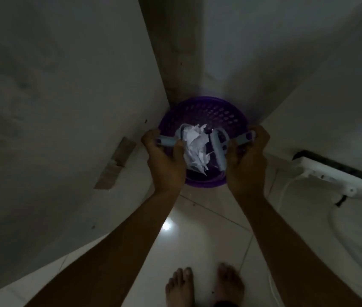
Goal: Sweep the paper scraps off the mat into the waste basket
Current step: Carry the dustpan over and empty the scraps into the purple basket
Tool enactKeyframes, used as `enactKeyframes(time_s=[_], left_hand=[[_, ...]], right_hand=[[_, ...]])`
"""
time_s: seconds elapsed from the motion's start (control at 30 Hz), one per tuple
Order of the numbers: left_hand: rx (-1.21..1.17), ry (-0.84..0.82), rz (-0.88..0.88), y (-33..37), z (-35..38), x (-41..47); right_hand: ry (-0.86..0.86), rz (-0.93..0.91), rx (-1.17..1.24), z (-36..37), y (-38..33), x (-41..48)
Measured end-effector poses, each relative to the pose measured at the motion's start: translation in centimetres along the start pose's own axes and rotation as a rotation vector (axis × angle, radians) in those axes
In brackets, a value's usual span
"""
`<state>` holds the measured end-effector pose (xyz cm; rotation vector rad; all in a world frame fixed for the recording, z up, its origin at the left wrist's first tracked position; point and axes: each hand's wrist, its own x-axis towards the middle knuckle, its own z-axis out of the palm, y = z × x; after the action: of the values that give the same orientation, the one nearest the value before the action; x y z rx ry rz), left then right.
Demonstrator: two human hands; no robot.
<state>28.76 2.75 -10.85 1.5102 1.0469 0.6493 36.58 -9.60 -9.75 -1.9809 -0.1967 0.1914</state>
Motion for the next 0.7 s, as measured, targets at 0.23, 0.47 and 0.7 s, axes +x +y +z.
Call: enactKeyframes(time_s=[0.23,0.47,0.7], left_hand=[[0.053,0.014,0.031,-1.5,-0.8,2.2],[-0.036,0.006,-0.058,-0.3,0.0,1.6],[-0.022,0.000,-0.076,0.9,0.1,1.8]], right_hand=[[0.194,0.083,0.225,0.6,0.6,0.7],[0.188,0.205,0.189,2.7,0.6,0.3],[0.092,0.207,0.104,2.8,0.6,0.9]])
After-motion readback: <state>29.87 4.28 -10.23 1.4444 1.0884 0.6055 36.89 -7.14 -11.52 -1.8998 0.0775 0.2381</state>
